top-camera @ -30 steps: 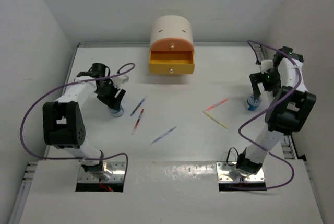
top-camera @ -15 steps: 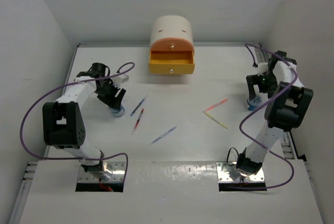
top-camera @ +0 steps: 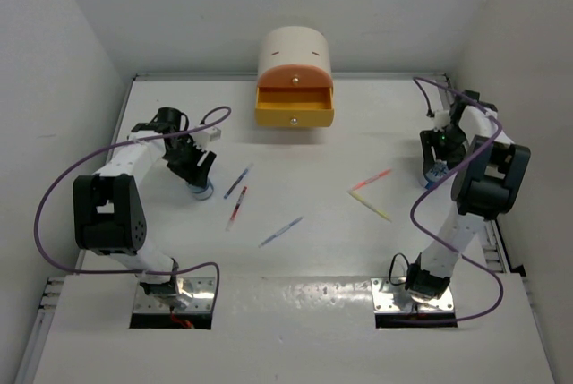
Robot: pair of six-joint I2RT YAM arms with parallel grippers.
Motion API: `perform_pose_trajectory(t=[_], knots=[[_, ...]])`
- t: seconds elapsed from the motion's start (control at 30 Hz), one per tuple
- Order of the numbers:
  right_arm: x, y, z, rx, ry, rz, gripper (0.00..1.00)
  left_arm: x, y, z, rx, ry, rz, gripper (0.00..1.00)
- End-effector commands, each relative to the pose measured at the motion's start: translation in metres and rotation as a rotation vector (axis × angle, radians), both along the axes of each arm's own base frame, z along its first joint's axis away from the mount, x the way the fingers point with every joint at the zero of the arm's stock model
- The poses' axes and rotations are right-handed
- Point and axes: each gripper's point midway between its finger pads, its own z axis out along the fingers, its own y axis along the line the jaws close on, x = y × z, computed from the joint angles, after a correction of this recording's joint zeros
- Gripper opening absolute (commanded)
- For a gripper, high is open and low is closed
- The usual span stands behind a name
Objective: Sort the stationery into containers
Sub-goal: Grab a piece of stationery with the right arm
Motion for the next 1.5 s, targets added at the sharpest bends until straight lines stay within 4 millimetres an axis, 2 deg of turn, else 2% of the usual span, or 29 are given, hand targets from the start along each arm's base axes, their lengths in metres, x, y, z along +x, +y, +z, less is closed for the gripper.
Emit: perform_pose_trajectory(t=[0.0,0.07,0.1,0.23,0.4,0.5,0.53,0.63,0.67,0.73,0.83,0.9,0.93,0.97,1.0,1.03,1.07,1.1,1.13,1.17,1.2,1.23,1.33,1.37,1.4,1.43,1.47], knots=[[0.003,0.005,-0.002,0.019,-0.002,-0.007,0.58,0.006,-0.005,0.011,-0.021,-0.053,-0.015,0.22],[-0.001,0.007,-0.001,0.021,0.006,0.005,0.53,0.006,-0.005,0.010,-0.019,-0.051,-0.015,0.22],[-0.006,0.008,-0.002,0.023,0.024,0.007,0.54,0.006,-0.005,0.011,-0.021,-0.054,-0.016,0.22],[-0.017,0.008,-0.002,0.020,0.064,0.007,0.84,0.006,-0.006,0.010,-0.027,-0.051,-0.018,0.22],[-0.022,0.008,-0.003,0.011,0.071,-0.001,0.85,0.008,-0.007,0.011,-0.029,-0.056,-0.016,0.22],[-0.018,0.008,-0.001,0.007,0.046,0.004,0.73,0.008,-0.006,0.012,-0.027,-0.058,-0.017,0.22],[-0.017,0.007,0.000,0.005,0.042,0.006,0.62,0.008,-0.006,0.012,-0.027,-0.059,-0.015,0.22],[-0.009,0.006,0.008,-0.002,0.006,0.016,0.45,0.008,-0.006,0.012,-0.027,-0.061,-0.017,0.22],[-0.006,0.005,0.013,-0.006,-0.012,0.019,0.35,0.008,-0.006,0.012,-0.029,-0.061,-0.014,0.22],[0.004,0.009,0.030,-0.010,-0.070,0.046,0.23,0.008,-0.006,0.012,-0.031,-0.061,-0.011,0.22],[0.020,0.023,0.065,0.005,-0.160,0.100,0.16,0.009,-0.008,0.013,-0.040,-0.066,-0.017,0.22],[0.027,0.046,0.090,0.042,-0.208,0.148,0.10,0.011,-0.009,0.013,-0.044,-0.066,-0.012,0.22],[0.034,0.055,0.111,0.045,-0.242,0.168,0.08,0.011,-0.009,0.014,-0.046,-0.068,-0.013,0.22],[0.041,0.075,0.124,0.061,-0.268,0.219,0.05,0.012,-0.009,0.014,-0.049,-0.069,-0.012,0.22],[0.046,0.085,0.137,0.073,-0.298,0.233,0.02,0.012,-0.010,0.015,-0.054,-0.068,-0.010,0.21],[0.057,0.095,0.162,0.075,-0.358,0.252,0.00,0.013,-0.011,0.016,-0.058,-0.069,-0.009,0.22],[0.064,0.118,0.178,0.104,-0.401,0.296,0.00,0.014,-0.011,0.016,-0.060,-0.069,-0.007,0.22],[0.068,0.131,0.192,0.121,-0.440,0.303,0.00,0.014,-0.012,0.016,-0.063,-0.068,-0.005,0.22],[0.080,0.143,0.218,0.117,-0.522,0.327,0.00,0.015,-0.012,0.016,-0.067,-0.069,-0.003,0.22],[0.085,0.170,0.232,0.141,-0.566,0.382,0.00,0.015,-0.013,0.015,-0.071,-0.066,0.000,0.22],[0.090,0.182,0.244,0.153,-0.609,0.383,0.00,0.015,-0.014,0.016,-0.078,-0.069,0.000,0.22],[0.098,0.204,0.266,0.164,-0.691,0.422,0.00,0.015,-0.016,0.016,-0.085,-0.065,0.004,0.22],[0.116,0.236,0.294,0.165,-0.814,0.464,0.00,0.018,-0.017,0.019,-0.095,-0.078,0.018,0.21],[0.118,0.254,0.299,0.173,-0.833,0.496,0.00,0.020,-0.018,0.022,-0.098,-0.091,0.016,0.21],[0.123,0.262,0.306,0.160,-0.861,0.506,0.00,0.022,-0.018,0.024,-0.101,-0.103,0.021,0.21],[0.131,0.279,0.298,0.167,-0.856,0.529,0.00,0.022,-0.019,0.026,-0.108,-0.107,0.024,0.21],[0.135,0.286,0.296,0.170,-0.857,0.529,0.00,0.024,-0.020,0.028,-0.113,-0.111,0.025,0.21]])
